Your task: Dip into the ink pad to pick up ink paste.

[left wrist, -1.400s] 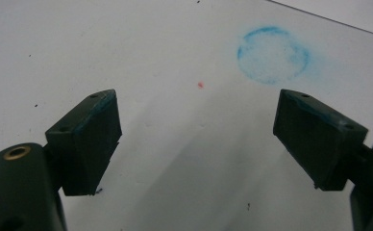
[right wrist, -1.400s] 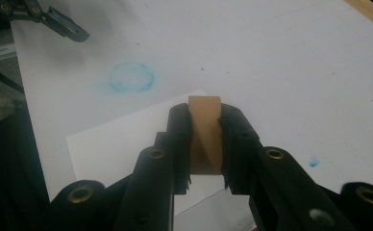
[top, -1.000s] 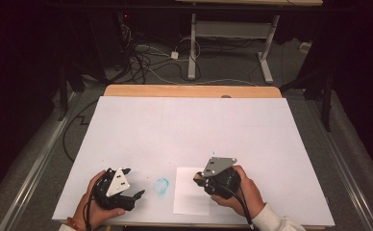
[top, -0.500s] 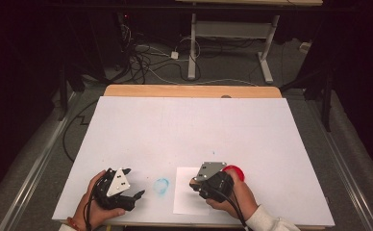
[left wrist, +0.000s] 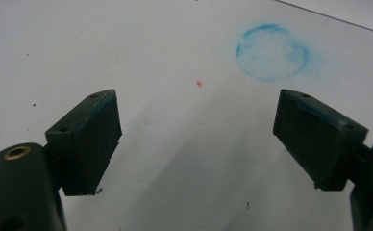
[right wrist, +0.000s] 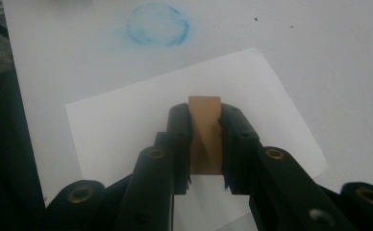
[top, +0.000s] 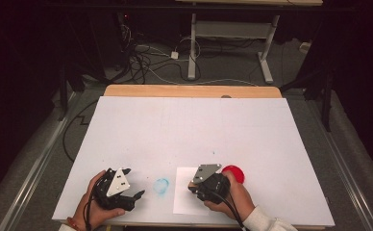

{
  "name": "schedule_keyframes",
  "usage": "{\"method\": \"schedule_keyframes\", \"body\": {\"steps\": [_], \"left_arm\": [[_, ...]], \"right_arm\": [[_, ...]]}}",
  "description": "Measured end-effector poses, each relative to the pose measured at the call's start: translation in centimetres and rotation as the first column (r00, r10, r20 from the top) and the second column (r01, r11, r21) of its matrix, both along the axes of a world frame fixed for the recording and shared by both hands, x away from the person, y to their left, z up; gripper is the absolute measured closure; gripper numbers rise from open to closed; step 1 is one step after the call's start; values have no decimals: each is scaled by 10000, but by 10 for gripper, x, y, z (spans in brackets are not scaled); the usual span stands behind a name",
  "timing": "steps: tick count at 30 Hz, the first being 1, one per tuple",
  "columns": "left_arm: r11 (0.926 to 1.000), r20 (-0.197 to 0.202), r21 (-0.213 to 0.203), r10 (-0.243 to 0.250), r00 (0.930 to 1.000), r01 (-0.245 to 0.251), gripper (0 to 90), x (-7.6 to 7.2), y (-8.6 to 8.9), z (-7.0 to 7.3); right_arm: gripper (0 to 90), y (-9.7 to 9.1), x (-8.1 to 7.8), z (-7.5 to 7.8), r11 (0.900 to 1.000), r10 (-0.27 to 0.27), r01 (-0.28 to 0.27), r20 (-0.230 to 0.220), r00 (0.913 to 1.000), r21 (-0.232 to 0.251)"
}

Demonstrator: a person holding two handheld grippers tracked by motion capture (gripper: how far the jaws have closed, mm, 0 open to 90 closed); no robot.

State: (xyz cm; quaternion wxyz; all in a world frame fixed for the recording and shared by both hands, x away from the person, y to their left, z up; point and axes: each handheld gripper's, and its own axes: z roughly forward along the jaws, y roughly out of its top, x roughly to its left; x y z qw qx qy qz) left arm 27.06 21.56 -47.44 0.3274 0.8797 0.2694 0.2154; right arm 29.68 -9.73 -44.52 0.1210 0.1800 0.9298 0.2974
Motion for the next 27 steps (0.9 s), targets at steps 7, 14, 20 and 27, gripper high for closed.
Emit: {"method": "schedule_keyframes", "body": {"steps": [7,14,20,27], "left_arm": [[10000,-4,7,0,10000,0,162,0,0,0],[10000,-42,14,7,10000,-7,162,1,0,-1],[10000,-47,9,-3,10000,3,162,0,0,0],[10000,-69,63,-12,10000,12,162,0,0,0]], "right_arm": [[764,-1,1,1,10000,-10,10,47,10000,39],[764,-22,5,21,9981,-569,558,429,9975,273],[764,-53,15,29,9887,-1484,1496,782,9858,-97],[764,-82,23,21,9714,-2281,2306,469,9725,-573]]}}
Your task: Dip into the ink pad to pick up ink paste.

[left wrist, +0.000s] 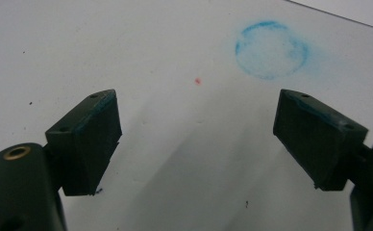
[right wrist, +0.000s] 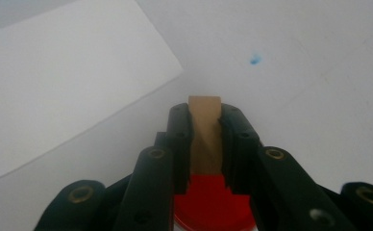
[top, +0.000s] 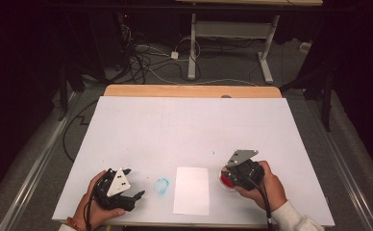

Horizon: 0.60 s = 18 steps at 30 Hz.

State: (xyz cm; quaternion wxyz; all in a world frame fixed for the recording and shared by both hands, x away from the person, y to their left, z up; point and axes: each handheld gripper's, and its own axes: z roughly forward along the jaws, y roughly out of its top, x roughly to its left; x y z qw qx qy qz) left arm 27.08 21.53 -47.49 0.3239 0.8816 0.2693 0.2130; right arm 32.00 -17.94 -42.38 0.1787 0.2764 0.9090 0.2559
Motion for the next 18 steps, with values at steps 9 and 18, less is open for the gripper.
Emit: {"method": "schedule_keyframes", "body": {"steps": [9,18], "left_arm": [[10000,-2,1,-25,10000,25,162,0,0,0],[10000,-11,28,-51,10000,51,162,0,-1,0]], "right_arm": [[764,-12,5,-18,9988,-324,308,-409,9986,-377],[767,-12,5,-20,9985,-391,370,-499,9980,-406]]}}
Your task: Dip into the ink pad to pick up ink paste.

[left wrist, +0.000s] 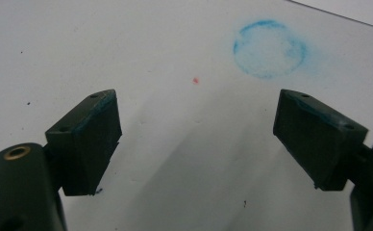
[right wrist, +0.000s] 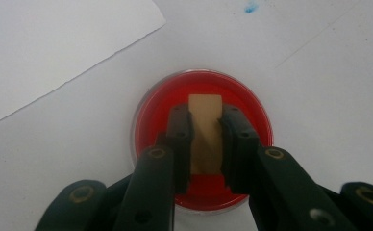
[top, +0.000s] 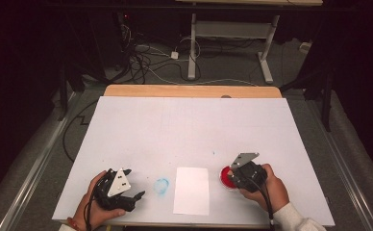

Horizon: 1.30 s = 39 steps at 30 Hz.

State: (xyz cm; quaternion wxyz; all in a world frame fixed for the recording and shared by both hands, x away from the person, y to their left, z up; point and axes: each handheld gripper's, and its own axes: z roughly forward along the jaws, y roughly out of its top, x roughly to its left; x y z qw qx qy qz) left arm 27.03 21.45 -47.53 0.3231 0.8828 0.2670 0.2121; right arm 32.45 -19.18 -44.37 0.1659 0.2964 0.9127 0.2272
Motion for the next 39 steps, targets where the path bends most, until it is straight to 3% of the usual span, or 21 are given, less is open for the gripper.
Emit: {"method": "schedule_keyframes", "body": {"steps": [6,8,14,20,24,30,34,39], "left_arm": [[10000,-1,14,-11,10000,11,162,0,-1,0],[10000,6,17,-11,10000,11,162,0,-1,0],[10000,9,2,-9,10000,9,162,0,0,0],[10000,4,44,-17,10000,17,162,0,-1,1],[10000,14,-3,6,10000,-6,162,0,0,1],[10000,-13,-55,64,10000,-64,162,3,2,0],[10000,-18,-9,46,10000,-46,162,2,2,0],[10000,0,16,24,10000,-24,162,2,1,1]], "right_arm": [[767,2,-2,0,9999,-9,11,121,9999,-167],[767,0,-1,-1,10000,-26,26,81,10000,-20],[767,4,-3,0,9995,-50,55,177,9998,-304],[767,1,-2,-1,9999,-41,42,118,9999,-107],[766,-1,1,3,9999,-68,69,-85,9999,123],[765,-7,-6,41,9882,-122,-23,939,9955,1528],[765,-10,-13,57,9799,-53,-222,1370,9906,1983],[765,-10,-18,65,9754,27,-368,1550,9879,2175]]}}
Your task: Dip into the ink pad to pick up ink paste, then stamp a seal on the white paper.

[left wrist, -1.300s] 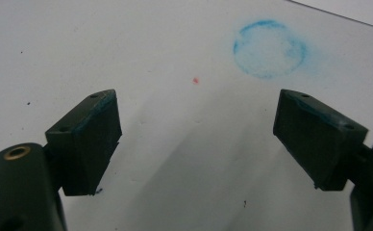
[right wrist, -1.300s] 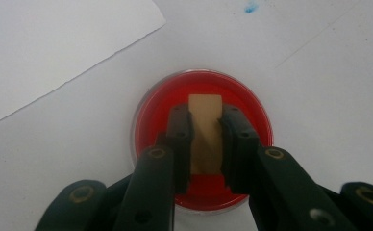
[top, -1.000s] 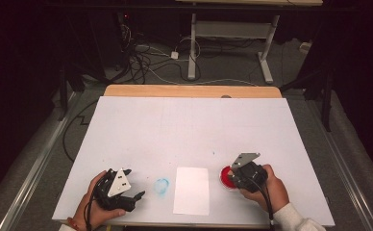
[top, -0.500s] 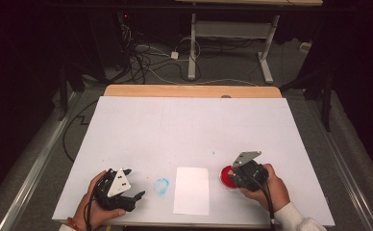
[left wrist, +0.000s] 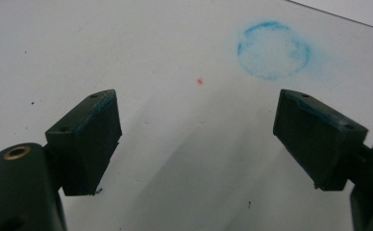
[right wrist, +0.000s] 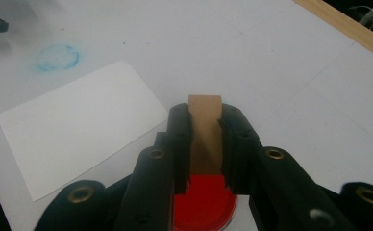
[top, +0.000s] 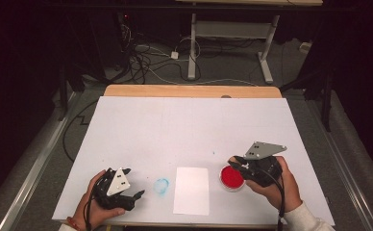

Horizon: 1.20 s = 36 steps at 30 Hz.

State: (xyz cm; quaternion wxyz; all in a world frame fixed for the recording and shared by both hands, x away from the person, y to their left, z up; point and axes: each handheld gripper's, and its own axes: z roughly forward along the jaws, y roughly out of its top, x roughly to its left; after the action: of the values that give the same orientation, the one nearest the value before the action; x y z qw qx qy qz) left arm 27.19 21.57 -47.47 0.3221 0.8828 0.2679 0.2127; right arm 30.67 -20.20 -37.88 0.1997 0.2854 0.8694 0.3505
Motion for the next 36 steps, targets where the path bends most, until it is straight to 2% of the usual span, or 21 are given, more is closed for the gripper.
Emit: {"method": "schedule_keyframes", "body": {"steps": [16,28,32,36], "left_arm": [[9996,-39,-289,41,10000,-43,162,5,6,-1],[9998,-31,-198,39,10000,-40,162,2,6,-1],[9998,-40,-169,87,10000,-88,162,2,7,-1],[9996,-14,-257,122,9999,-123,162,2,6,0]], "right_arm": [[764,6,-3,4,9993,300,-302,91,9995,234],[764,13,-8,3,9976,663,-664,69,9978,203],[764,16,-9,3,9962,842,-844,101,9964,228],[764,28,-11,-3,9925,1223,-1223,-7,9925,92]]}}
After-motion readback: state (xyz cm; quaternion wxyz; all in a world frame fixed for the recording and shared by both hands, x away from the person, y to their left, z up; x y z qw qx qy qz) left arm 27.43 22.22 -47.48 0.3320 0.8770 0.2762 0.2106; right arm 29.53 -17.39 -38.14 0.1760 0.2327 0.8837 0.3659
